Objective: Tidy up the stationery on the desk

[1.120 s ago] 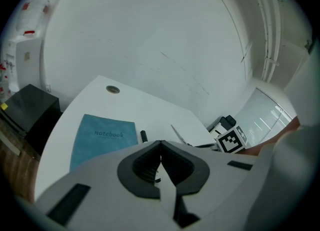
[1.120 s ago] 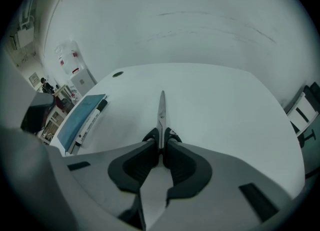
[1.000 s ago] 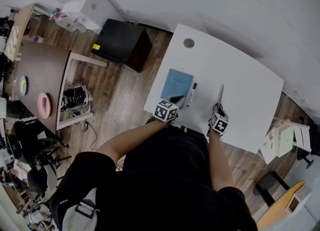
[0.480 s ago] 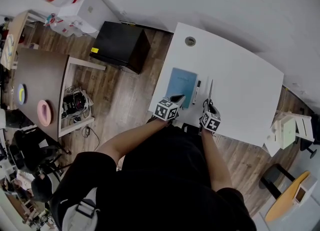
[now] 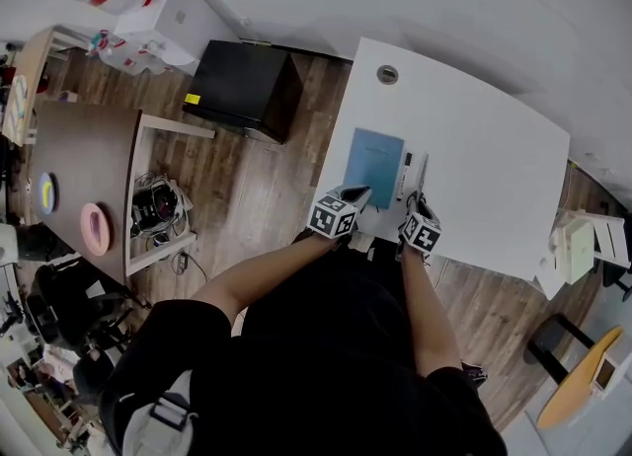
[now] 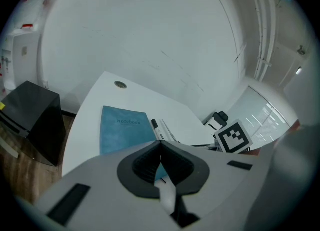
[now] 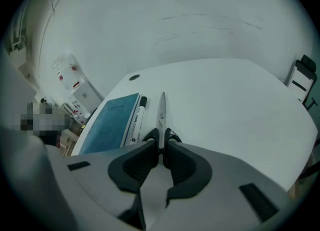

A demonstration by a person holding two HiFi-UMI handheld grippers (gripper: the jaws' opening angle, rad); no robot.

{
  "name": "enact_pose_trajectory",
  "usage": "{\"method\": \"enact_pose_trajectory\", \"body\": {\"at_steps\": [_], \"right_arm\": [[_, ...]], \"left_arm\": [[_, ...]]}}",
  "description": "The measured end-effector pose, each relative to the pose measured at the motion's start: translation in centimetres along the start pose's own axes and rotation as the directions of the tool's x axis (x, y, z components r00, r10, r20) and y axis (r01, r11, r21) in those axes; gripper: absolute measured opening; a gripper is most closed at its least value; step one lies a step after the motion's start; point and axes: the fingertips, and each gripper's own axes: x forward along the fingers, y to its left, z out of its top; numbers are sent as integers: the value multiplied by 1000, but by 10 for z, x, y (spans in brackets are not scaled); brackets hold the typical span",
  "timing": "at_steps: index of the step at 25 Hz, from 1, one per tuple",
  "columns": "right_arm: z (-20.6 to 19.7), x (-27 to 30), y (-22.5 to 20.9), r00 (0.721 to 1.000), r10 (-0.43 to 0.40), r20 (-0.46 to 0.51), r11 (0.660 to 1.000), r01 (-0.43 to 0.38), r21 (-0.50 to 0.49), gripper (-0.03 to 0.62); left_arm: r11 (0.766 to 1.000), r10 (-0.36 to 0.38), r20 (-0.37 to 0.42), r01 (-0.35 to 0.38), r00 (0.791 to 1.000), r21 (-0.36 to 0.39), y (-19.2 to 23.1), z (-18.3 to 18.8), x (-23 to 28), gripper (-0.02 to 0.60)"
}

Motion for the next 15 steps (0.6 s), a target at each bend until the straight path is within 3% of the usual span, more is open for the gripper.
{"method": "enact_pose_trajectory", "body": {"at_steps": [15], "right_arm": [[-5, 9, 5, 998, -48, -29, 997, 46, -66, 89]], "left_arm": [[1000, -1, 23, 1, 1000, -5, 17, 4, -16, 14]]}}
